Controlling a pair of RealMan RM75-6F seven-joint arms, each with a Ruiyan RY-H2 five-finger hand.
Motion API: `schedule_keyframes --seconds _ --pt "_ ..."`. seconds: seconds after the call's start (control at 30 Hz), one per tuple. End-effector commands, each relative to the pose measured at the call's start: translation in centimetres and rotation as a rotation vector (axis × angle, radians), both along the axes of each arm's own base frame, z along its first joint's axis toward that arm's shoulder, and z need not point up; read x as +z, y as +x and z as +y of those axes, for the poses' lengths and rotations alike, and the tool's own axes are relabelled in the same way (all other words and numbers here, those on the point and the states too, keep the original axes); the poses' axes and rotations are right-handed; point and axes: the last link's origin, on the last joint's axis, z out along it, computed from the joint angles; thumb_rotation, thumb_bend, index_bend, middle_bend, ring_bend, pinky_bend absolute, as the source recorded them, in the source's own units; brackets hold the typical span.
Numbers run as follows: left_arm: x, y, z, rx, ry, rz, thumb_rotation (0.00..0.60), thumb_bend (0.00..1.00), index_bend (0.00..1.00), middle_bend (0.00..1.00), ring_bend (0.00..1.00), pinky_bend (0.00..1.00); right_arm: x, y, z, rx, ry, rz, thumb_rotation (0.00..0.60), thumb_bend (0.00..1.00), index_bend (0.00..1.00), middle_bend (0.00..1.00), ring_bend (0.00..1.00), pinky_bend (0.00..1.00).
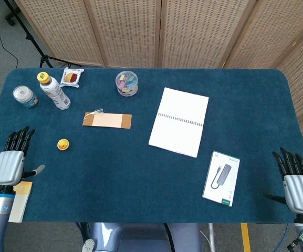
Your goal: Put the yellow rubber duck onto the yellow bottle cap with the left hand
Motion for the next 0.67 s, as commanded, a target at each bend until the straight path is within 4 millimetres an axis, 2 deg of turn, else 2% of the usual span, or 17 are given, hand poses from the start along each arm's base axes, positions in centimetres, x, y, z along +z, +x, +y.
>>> schedule_keyframes --seconds 0.03,0.37,0.67 --pt "-0.2 -0.2 -0.9 -0.020 -0.005 -0.013 0.600 0.00 0.00 0.00 0.00 0.00 0.0 0.0 -0.1 -0.001 0.000 -0.002 0.600 0.00 0.00 0.00 0.00 0.00" --pt "1.3 0.1 -3.2 -0.076 0.032 -0.008 0.600 0.00 0.00 0.00 0.00 0.00 0.0 0.1 0.0 0.006 0.004 -0.006 0.600 0.00 0.00 0.00 0.00 0.00" --pt "1.1 0.1 -3.0 -0.057 0.021 0.012 0.600 0.00 0.00 0.00 0.00 0.00 -0.2 0.1 -0.1 0.004 0.011 0.001 0.600 0.00 0.00 0.00 0.00 0.00"
